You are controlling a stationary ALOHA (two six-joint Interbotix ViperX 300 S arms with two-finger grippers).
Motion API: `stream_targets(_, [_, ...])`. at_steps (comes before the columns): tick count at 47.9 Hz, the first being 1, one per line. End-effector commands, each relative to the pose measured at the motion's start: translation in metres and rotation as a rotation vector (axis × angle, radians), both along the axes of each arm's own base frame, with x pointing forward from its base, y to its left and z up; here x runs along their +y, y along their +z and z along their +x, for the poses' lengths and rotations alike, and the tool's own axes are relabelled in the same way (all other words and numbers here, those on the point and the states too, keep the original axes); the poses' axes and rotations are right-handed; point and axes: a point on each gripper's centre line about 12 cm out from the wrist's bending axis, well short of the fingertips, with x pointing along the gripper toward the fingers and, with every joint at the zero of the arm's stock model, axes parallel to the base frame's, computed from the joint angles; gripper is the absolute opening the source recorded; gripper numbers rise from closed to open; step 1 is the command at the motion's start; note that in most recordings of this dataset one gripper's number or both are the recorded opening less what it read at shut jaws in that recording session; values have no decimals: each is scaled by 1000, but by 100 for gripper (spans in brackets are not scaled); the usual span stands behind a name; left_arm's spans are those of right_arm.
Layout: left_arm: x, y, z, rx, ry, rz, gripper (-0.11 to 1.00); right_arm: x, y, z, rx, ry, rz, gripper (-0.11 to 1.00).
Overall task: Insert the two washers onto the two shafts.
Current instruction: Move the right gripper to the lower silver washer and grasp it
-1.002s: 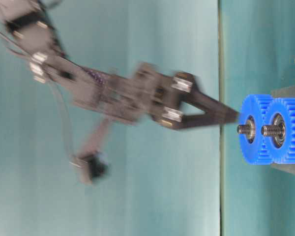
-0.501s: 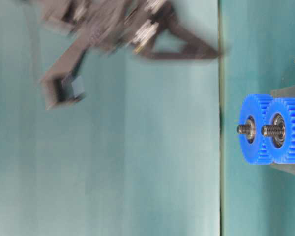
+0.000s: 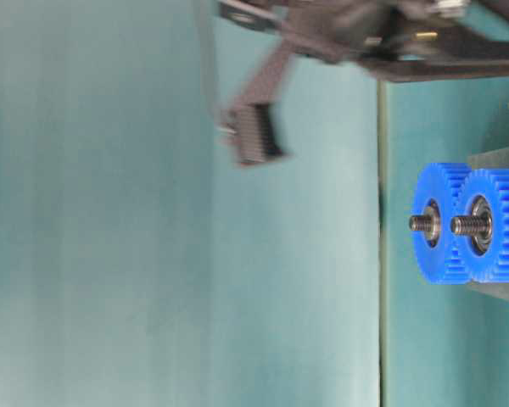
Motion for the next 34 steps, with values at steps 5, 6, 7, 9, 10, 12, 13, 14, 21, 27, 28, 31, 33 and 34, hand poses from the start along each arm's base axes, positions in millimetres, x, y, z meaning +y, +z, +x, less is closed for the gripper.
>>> stream_targets(5, [0,12,3,-28,0,0,1,3,5,10,-52,-4,6,72])
stream_targets(6, [0,11,3,-26,0,0,1,3,5,11,-55,-4,6,72])
stream_targets(7, [0,11,4,-23,0,0,1,3,5,11,-58,-5,6,72])
stream_targets(9, [0,11,4,-23,0,0,1,3,4,12,-64,-5,6,72])
stream_targets(10, [0,11,4,-25,0,0,1,3,4,12,-67,-5,6,72])
stream_targets(12, [0,11,4,-23,0,0,1,3,4,13,-72,-5,7,72])
stream_targets(13, [0,11,4,-23,0,0,1,3,3,13,-72,-5,7,72])
stream_targets(14, [0,11,4,-23,0,0,1,3,3,13,-70,-5,7,72])
stream_targets(21, [0,11,4,-23,0,0,1,3,-2,14,-58,-4,5,72])
stream_targets(27, [0,11,4,-23,0,0,1,3,-3,16,-57,-2,3,70])
stream_targets(28, [0,11,4,-23,0,-2,1,3,-3,17,-57,-4,5,69])
stream_targets(31, [0,11,4,-23,0,0,1,3,-4,17,-55,-4,5,69])
stream_targets(33, [0,11,4,-23,0,0,1,2,-5,17,-51,-6,5,67])
stream_targets(34, [0,11,4,-23,0,0,1,2,-5,17,-49,-5,3,67])
